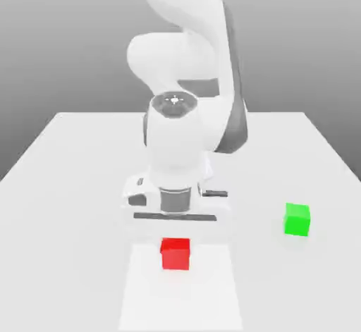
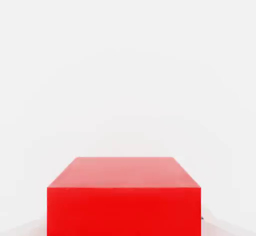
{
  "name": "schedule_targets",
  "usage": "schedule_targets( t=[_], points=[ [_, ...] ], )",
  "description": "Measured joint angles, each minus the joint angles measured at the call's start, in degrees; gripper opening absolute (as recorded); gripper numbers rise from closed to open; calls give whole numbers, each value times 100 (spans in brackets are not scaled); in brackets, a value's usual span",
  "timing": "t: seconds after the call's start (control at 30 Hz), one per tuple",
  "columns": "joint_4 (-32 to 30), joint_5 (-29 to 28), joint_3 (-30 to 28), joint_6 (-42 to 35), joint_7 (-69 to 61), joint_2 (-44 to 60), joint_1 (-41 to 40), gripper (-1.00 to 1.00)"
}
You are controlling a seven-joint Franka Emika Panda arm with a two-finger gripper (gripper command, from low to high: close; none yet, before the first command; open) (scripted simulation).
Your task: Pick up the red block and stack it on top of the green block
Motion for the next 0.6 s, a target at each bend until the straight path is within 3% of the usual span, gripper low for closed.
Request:
schedule_targets(
  t=[0.07,0.43,0.5,0.6],
  points=[
    [-57,96,155,-245,37,-308,80,-100],
    [-371,993,1984,-927,605,-1352,2712,-100],
    [-396,858,2244,-907,826,-1331,2843,-100],
    [-382,218,2427,-674,1308,-1002,2617,-100]
  ],
)
